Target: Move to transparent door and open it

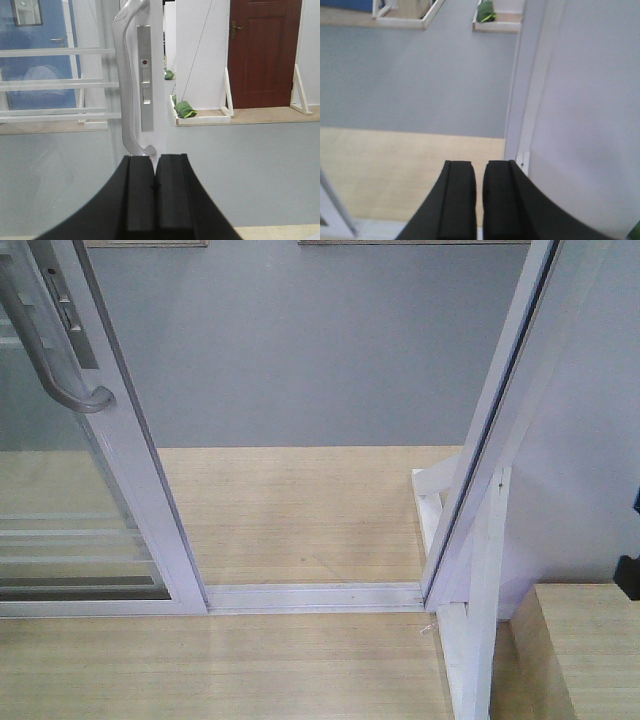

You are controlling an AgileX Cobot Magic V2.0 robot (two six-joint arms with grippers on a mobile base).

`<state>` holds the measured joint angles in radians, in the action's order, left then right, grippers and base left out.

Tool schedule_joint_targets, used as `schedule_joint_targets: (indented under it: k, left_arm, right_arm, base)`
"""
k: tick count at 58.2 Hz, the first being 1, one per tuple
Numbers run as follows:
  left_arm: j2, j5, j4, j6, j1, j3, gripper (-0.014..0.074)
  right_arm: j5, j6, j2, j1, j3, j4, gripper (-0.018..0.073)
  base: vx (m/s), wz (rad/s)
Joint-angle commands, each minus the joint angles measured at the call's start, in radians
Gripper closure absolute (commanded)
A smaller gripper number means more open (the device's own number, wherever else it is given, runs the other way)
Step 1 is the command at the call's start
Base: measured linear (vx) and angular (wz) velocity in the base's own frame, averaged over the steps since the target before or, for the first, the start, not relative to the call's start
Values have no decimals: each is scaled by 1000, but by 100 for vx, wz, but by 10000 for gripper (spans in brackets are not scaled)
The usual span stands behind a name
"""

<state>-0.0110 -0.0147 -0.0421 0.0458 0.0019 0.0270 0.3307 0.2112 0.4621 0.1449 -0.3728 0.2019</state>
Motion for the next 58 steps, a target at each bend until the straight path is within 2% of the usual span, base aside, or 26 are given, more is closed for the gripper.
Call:
schedule_joint_targets:
  k: [1, 5, 10, 20, 24, 32, 58]
  left_arm:
    - [-13, 74, 1, 10, -2, 30, 602]
    - [-13, 74, 1, 10, -2, 30, 602]
    - [-13, 74, 1, 10, -2, 30, 602]
    - [-13, 74, 1, 10, -2, 30, 602]
    - [-13, 74, 1, 10, -2, 30, 602]
    - [-13, 74, 1, 10, -2, 30, 602]
    - [-13, 74, 1, 10, -2, 30, 602]
  right_arm:
    - [-167, -95, -100, -99, 58, -71, 508]
    - [-233, -142, -178, -141, 127, -77, 573]
    - [-283, -187, -257, -155, 222, -77, 571]
    - [-391, -186, -397, -155, 421, -134, 568]
    - [-310, -197, -463, -155, 414, -180, 567]
    - [-320, -245, -482, -164, 417, -177, 566]
    - [-320, -242, -482, -163, 417, -177, 566]
  base:
    - [0, 0]
    - [0, 0]
    - [0, 0]
    - [0, 0]
    - [0, 0]
    - [0, 0]
    - [0, 0]
